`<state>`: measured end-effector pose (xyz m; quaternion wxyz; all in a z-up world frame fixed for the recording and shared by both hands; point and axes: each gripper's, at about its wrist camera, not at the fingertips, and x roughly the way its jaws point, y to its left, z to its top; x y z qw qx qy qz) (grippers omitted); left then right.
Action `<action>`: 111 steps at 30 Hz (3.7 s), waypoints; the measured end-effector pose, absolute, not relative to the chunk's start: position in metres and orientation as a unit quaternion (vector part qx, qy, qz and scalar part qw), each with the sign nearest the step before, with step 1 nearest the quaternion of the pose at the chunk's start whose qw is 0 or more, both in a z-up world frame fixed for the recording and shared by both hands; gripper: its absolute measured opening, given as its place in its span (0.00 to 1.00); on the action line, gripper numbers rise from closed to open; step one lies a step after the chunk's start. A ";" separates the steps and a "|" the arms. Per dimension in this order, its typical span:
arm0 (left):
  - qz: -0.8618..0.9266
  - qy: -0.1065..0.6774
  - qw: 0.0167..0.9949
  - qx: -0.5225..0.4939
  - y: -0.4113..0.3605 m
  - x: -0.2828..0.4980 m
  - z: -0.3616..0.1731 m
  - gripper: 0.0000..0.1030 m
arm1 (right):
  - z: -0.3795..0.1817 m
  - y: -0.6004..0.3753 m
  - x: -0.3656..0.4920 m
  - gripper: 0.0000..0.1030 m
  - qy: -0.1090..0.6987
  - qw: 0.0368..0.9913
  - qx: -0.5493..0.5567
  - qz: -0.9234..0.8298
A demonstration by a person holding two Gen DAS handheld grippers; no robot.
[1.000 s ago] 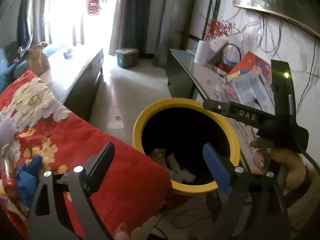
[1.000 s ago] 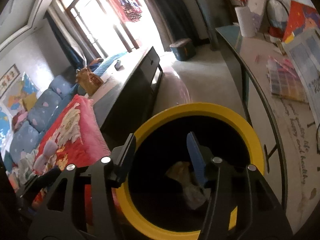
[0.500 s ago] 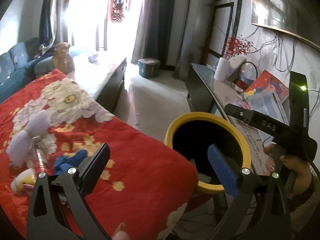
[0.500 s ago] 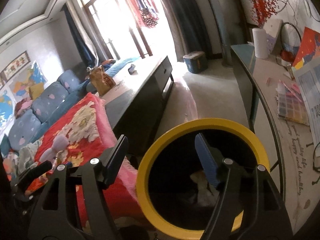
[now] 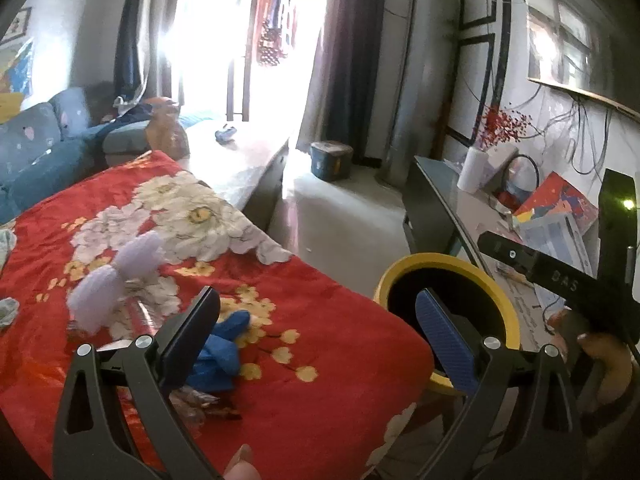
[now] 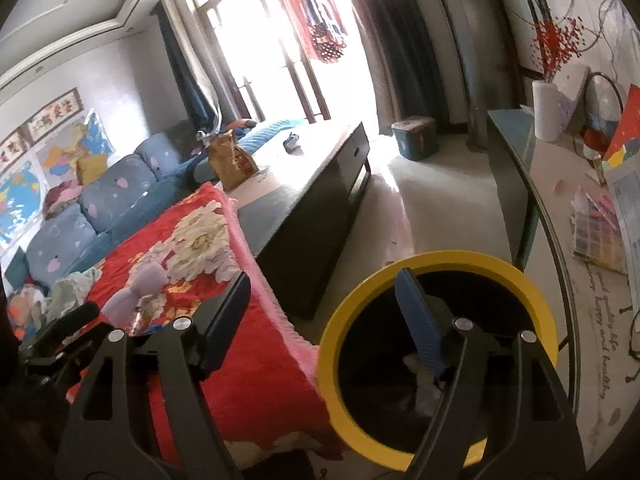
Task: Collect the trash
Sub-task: 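Move both open tools back to the trash pile on the bed, then grasp the white foam mesh sleeve with the left tool while the right tool closes on wrappers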
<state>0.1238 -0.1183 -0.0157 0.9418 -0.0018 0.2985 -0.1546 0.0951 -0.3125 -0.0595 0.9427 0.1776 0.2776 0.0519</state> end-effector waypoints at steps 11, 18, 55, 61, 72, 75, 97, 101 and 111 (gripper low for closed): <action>-0.126 0.286 0.950 -0.019 -0.087 0.118 -0.006 0.93 | -0.048 -0.281 0.090 0.65 0.276 0.945 0.156 0.081; -0.104 0.279 0.954 -0.032 -0.066 0.116 -0.001 0.93 | -0.045 -0.264 0.088 0.66 0.279 0.945 0.142 0.100; 0.013 0.269 0.957 -0.108 0.053 0.116 -0.001 0.93 | -0.049 -0.141 0.065 0.68 0.316 0.918 0.059 0.231; 0.030 0.282 0.952 -0.114 0.072 0.120 -0.012 0.93 | -0.059 -0.118 0.063 0.68 0.329 0.910 0.038 0.251; 0.028 0.316 0.942 -0.110 0.087 0.136 -0.037 0.83 | -0.085 -0.080 0.059 0.31 0.364 0.884 0.003 0.292; 0.021 0.331 0.938 -0.104 0.086 0.142 -0.043 0.76 | -0.092 -0.076 0.061 0.26 0.375 0.880 0.006 0.293; 0.007 0.384 0.920 -0.078 0.082 0.190 -0.067 0.45 | -0.109 -0.069 0.076 0.07 0.400 0.869 0.031 0.289; 0.002 0.387 0.918 -0.080 0.081 0.193 -0.069 0.27 | -0.110 -0.070 0.076 0.05 0.401 0.869 0.031 0.290; -0.008 0.360 0.927 -0.102 0.086 0.181 -0.059 0.17 | -0.103 -0.073 0.072 0.04 0.389 0.874 0.029 0.289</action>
